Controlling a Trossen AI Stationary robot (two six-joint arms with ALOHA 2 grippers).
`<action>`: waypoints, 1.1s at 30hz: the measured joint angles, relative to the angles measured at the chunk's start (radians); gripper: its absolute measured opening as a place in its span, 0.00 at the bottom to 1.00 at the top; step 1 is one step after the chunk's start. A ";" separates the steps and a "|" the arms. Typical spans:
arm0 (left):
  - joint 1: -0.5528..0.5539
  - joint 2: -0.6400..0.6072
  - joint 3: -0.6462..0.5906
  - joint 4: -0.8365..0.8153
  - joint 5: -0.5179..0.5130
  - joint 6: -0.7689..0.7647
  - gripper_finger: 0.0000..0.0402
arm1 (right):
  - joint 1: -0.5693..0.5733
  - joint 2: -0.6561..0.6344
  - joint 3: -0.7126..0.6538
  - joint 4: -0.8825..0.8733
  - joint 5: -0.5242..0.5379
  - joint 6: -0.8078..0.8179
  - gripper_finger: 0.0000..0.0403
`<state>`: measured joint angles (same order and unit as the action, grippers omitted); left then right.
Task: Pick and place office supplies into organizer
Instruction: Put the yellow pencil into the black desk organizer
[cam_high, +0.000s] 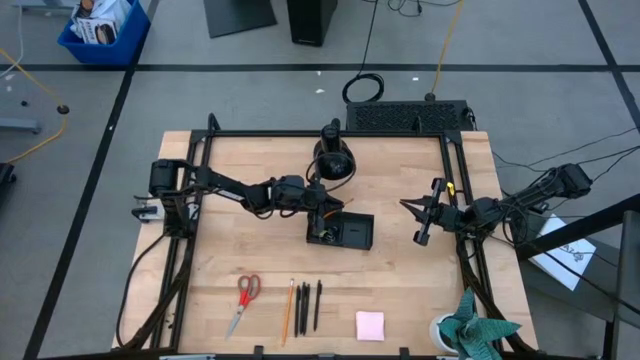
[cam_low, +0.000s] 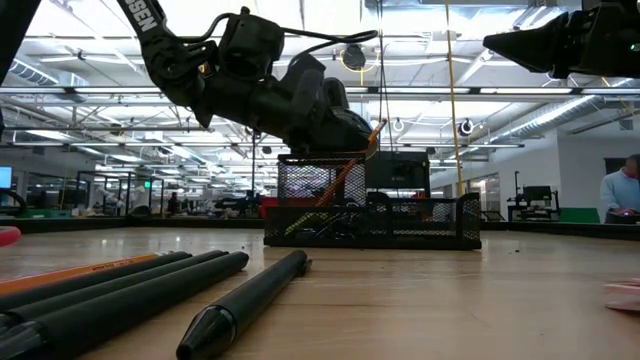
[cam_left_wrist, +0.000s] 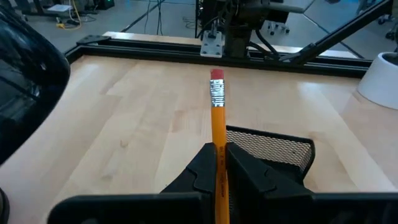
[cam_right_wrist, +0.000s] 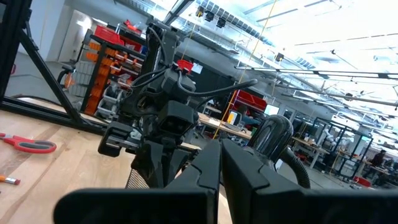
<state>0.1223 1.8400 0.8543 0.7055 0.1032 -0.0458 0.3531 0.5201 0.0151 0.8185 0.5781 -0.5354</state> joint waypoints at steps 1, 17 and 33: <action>0.000 0.000 0.000 0.000 0.000 -0.006 0.08 | 0.000 0.000 0.000 0.000 0.000 0.000 0.02; -0.047 0.000 0.000 -0.015 -0.137 0.000 0.09 | 0.000 0.000 0.000 0.000 -0.002 0.000 0.02; -0.091 -0.032 0.002 -0.001 -0.180 0.073 0.40 | 0.000 0.000 0.000 0.007 -0.002 0.017 0.02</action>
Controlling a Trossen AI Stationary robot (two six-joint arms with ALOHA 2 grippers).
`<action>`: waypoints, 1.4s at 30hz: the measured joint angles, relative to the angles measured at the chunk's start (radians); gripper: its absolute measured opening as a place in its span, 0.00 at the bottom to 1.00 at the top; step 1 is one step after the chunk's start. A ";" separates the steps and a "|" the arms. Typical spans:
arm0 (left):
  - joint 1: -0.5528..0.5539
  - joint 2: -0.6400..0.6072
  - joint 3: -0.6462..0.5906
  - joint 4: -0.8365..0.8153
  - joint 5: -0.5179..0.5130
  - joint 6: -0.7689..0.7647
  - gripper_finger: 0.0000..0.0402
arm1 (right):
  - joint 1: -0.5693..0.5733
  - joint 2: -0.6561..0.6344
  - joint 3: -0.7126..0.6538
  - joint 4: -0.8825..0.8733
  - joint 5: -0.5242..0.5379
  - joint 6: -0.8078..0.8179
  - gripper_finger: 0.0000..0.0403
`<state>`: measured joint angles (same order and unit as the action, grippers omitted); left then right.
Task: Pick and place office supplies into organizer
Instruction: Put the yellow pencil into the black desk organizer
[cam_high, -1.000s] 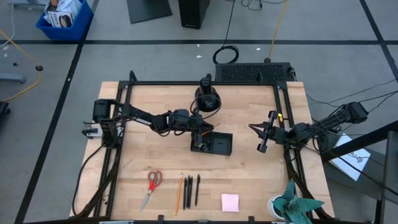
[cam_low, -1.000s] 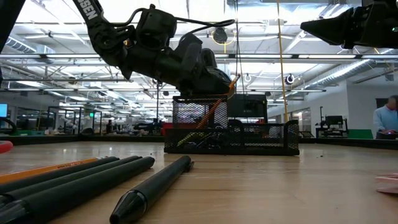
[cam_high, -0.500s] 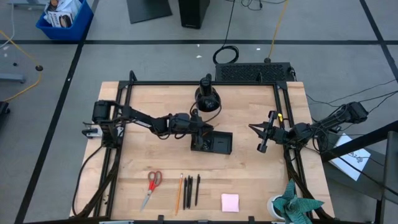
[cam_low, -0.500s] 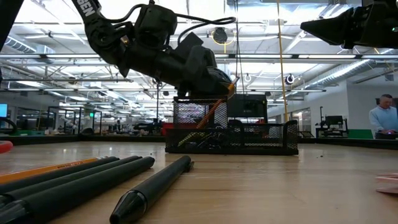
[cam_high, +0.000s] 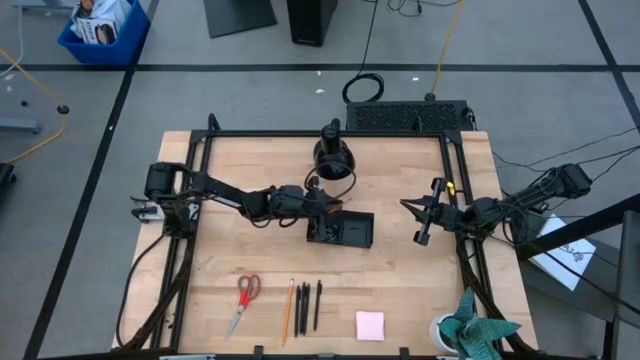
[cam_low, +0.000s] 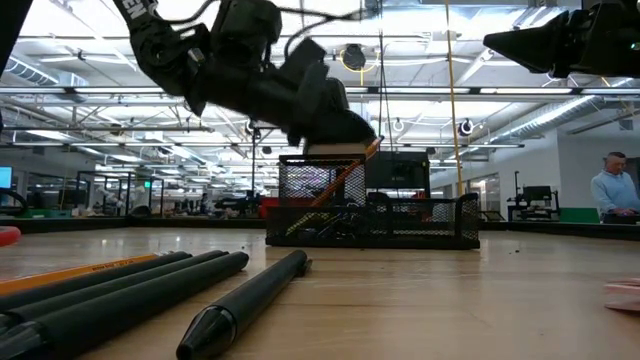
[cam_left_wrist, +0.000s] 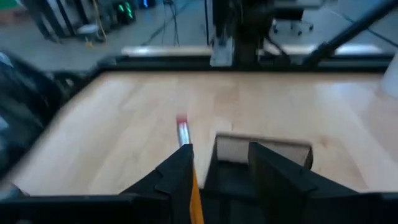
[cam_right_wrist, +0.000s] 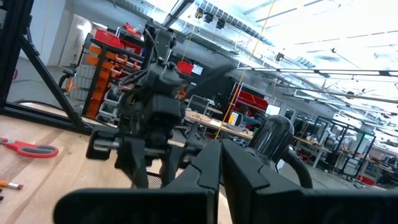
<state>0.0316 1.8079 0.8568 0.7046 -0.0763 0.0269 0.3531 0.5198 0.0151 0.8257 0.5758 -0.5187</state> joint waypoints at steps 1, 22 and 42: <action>-0.005 -0.020 0.002 -0.001 -0.014 0.001 0.41 | 0.000 0.000 0.000 0.000 0.000 0.000 0.02; -0.496 -0.036 0.619 -1.491 -0.630 -0.898 0.38 | 0.000 0.000 0.000 0.013 0.000 0.006 0.02; -0.570 0.284 0.736 -1.568 -0.219 -1.454 0.38 | 0.000 -0.002 0.000 0.039 -0.003 0.088 0.02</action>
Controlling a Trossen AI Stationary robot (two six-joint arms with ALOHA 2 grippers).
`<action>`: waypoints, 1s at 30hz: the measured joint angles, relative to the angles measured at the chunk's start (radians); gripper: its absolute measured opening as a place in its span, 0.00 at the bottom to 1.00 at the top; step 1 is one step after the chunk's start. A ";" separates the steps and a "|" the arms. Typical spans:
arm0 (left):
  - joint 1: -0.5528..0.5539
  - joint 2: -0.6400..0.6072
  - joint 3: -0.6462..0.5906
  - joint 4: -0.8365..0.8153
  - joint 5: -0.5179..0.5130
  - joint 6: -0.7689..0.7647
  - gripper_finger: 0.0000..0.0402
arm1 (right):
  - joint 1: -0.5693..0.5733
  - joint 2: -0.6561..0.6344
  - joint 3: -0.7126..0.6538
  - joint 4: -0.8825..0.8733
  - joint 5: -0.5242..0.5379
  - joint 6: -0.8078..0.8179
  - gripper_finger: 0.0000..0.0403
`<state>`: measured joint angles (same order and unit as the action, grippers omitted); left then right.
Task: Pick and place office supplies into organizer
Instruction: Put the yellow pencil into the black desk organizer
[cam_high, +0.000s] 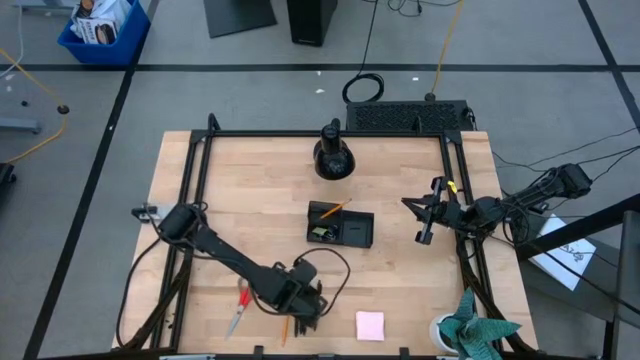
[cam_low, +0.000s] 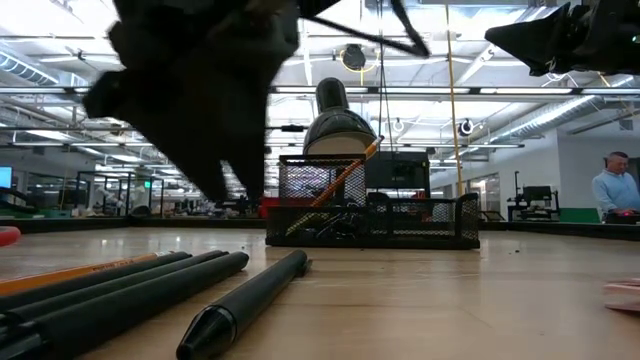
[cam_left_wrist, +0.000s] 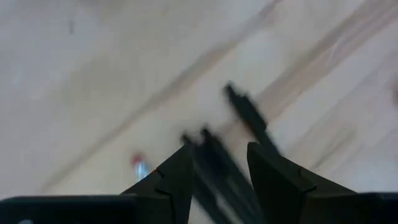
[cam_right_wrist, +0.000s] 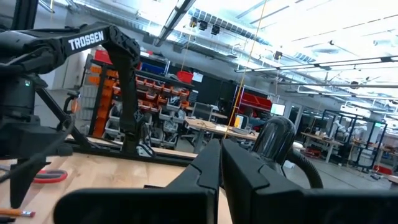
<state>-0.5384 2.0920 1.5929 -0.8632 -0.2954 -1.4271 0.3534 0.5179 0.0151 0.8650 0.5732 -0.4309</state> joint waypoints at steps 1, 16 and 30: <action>0.002 -0.001 0.001 -0.015 0.032 -0.022 0.38 | 0.000 0.000 0.000 0.000 0.000 0.000 0.02; 0.007 0.000 0.000 -0.183 0.162 -0.182 0.38 | 0.000 0.000 0.000 -0.001 0.001 0.001 0.02; 0.007 0.002 0.000 -0.184 0.111 -0.206 0.38 | 0.000 0.000 0.000 -0.002 0.002 0.006 0.02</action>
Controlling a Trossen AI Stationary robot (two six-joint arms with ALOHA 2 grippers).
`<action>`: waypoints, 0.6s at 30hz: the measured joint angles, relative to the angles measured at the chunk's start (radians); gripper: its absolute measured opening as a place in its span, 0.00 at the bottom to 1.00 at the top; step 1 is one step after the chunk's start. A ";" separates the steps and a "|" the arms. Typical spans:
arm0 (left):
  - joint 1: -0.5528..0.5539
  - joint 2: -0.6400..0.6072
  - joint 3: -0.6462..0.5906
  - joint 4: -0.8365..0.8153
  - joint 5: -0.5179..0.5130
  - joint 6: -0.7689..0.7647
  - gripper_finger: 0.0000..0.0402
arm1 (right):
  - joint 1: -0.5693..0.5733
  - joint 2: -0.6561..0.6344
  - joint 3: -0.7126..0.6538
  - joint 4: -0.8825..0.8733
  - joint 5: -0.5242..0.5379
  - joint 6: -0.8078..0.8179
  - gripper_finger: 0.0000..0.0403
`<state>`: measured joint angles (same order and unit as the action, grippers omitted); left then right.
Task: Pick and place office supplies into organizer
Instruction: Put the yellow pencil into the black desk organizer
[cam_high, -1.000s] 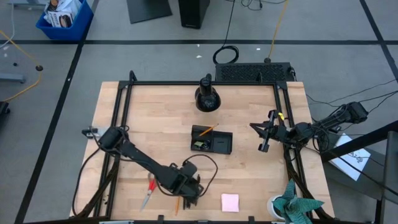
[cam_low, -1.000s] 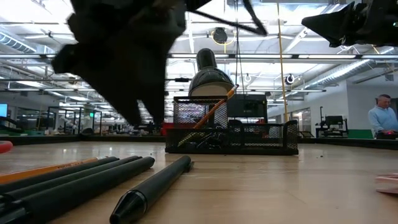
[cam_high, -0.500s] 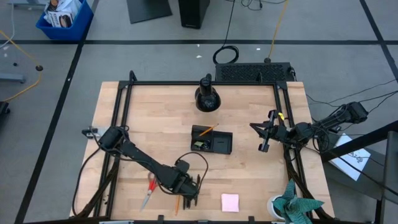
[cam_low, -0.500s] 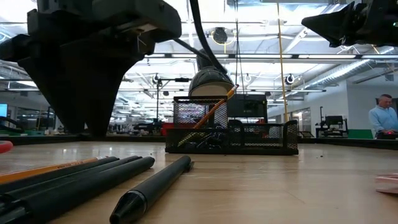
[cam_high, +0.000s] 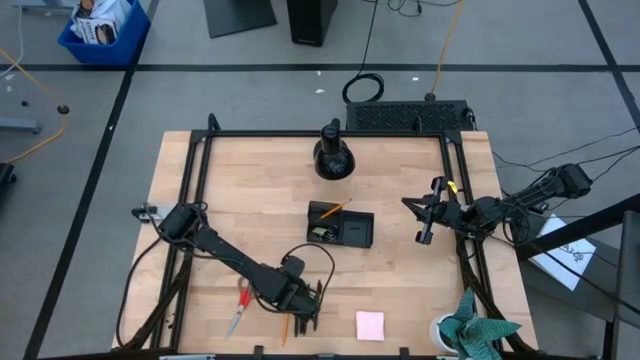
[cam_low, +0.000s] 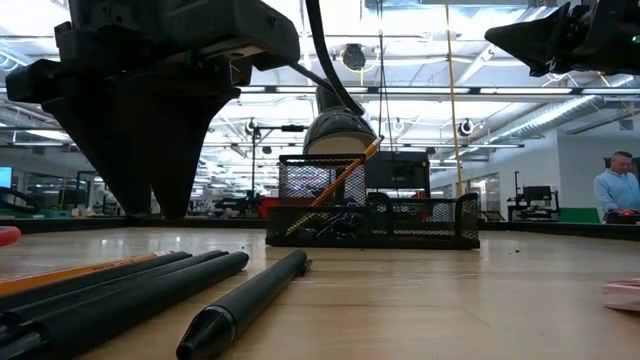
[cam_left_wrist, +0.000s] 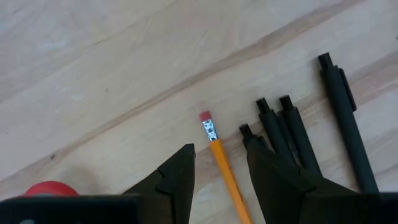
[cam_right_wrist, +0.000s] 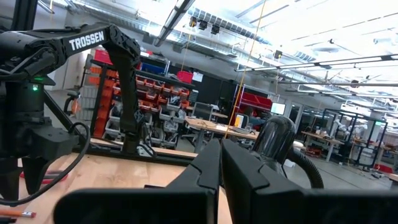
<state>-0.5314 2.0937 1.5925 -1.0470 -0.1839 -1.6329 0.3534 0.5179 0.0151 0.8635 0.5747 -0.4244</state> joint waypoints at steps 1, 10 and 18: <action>0.000 0.000 -0.001 0.000 0.000 0.000 0.38 | 0.000 0.000 0.000 0.000 0.000 0.000 0.02; -0.007 0.001 -0.060 0.018 0.039 -0.023 0.38 | 0.000 0.000 0.000 0.000 0.000 -0.002 0.02; -0.007 0.001 -0.069 0.053 0.042 -0.005 0.38 | 0.000 0.000 0.000 -0.001 0.000 -0.003 0.02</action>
<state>-0.5388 2.0949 1.5238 -0.9937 -0.1417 -1.6381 0.3534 0.5181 0.0151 0.8627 0.5747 -0.4270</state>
